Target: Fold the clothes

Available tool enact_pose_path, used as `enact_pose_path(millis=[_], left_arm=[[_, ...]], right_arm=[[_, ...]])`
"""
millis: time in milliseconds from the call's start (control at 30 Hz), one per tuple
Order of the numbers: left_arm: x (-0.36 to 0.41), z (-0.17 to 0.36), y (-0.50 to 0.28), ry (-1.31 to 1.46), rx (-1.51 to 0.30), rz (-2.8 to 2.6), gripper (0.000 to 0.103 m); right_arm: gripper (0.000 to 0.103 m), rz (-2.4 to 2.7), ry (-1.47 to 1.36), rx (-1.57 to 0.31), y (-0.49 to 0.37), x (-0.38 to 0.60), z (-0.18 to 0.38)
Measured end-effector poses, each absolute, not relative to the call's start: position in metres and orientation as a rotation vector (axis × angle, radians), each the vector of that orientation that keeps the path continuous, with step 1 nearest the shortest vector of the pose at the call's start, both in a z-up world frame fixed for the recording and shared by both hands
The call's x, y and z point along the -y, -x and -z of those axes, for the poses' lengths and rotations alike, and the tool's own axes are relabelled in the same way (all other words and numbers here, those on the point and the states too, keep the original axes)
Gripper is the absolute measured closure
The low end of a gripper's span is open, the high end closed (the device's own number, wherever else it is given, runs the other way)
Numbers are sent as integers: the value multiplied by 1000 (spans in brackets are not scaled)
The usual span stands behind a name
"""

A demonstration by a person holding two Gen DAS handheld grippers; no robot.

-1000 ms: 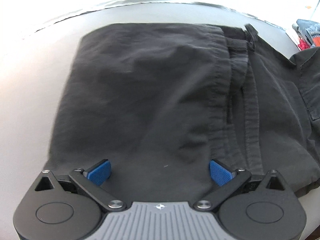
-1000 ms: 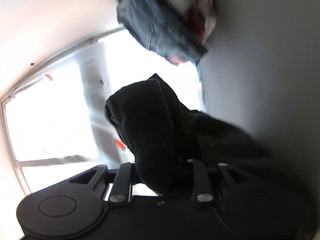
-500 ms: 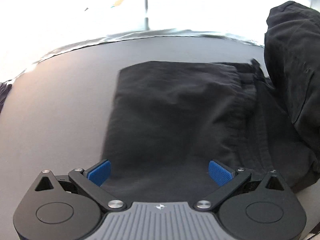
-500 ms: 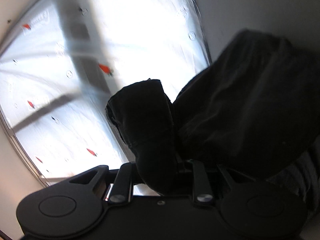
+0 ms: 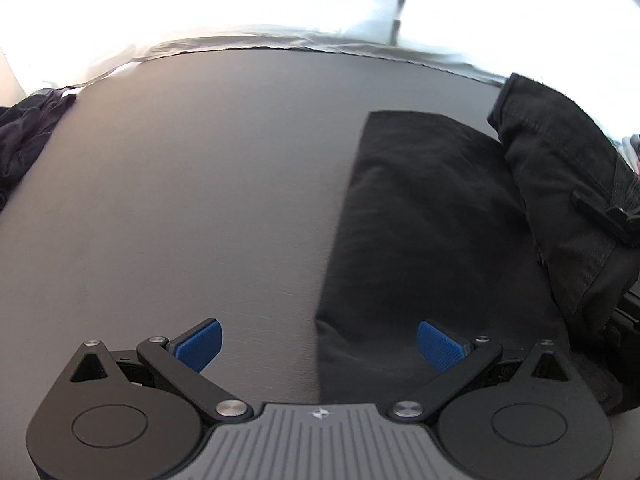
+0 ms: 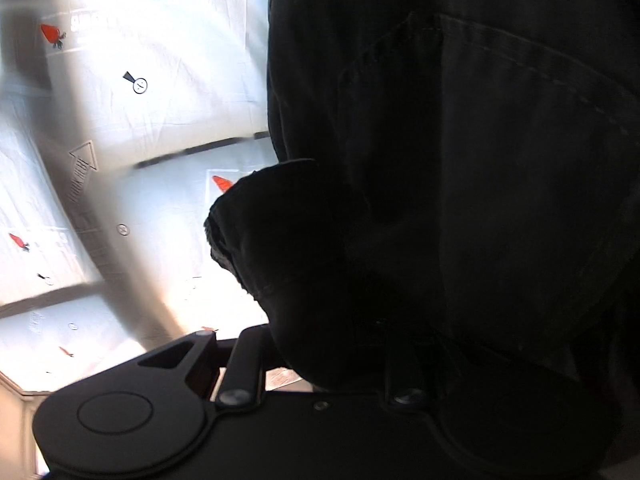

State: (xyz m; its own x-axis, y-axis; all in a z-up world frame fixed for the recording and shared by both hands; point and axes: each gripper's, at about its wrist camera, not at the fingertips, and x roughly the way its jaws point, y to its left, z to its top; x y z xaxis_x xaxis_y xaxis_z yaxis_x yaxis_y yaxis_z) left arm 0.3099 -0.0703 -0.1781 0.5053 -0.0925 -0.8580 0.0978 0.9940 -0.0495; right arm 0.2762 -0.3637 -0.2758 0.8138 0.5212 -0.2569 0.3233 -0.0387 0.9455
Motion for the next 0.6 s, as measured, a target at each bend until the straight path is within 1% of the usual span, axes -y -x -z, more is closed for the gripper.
enact_pose_path(millis=[67, 100, 133, 167, 300, 533, 567, 600], left_arm=[[64, 178, -309, 11, -1035, 104, 1], [61, 178, -308, 19, -1035, 99, 1], [59, 178, -307, 30, -1038, 93, 1], [57, 178, -307, 40, -1042, 88, 1], [55, 178, -304, 64, -1035, 74, 1], [57, 175, -295, 74, -1026, 68, 1], [56, 174, -294, 77, -1025, 66, 1], [56, 174, -294, 80, -1023, 65, 1]], right_arm=[[73, -174, -1564, -678, -274, 359, 260], [55, -183, -1537, -679, -273, 357, 254], [32, -213, -1526, -681, -273, 356, 248], [28, -249, -1510, -683, -272, 353, 243], [28, -294, -1352, -706, -268, 344, 218], [29, -508, -1351, -669, -251, 343, 194], [32, -510, -1337, -645, -247, 343, 191], [44, -497, -1312, -628, -244, 344, 187]])
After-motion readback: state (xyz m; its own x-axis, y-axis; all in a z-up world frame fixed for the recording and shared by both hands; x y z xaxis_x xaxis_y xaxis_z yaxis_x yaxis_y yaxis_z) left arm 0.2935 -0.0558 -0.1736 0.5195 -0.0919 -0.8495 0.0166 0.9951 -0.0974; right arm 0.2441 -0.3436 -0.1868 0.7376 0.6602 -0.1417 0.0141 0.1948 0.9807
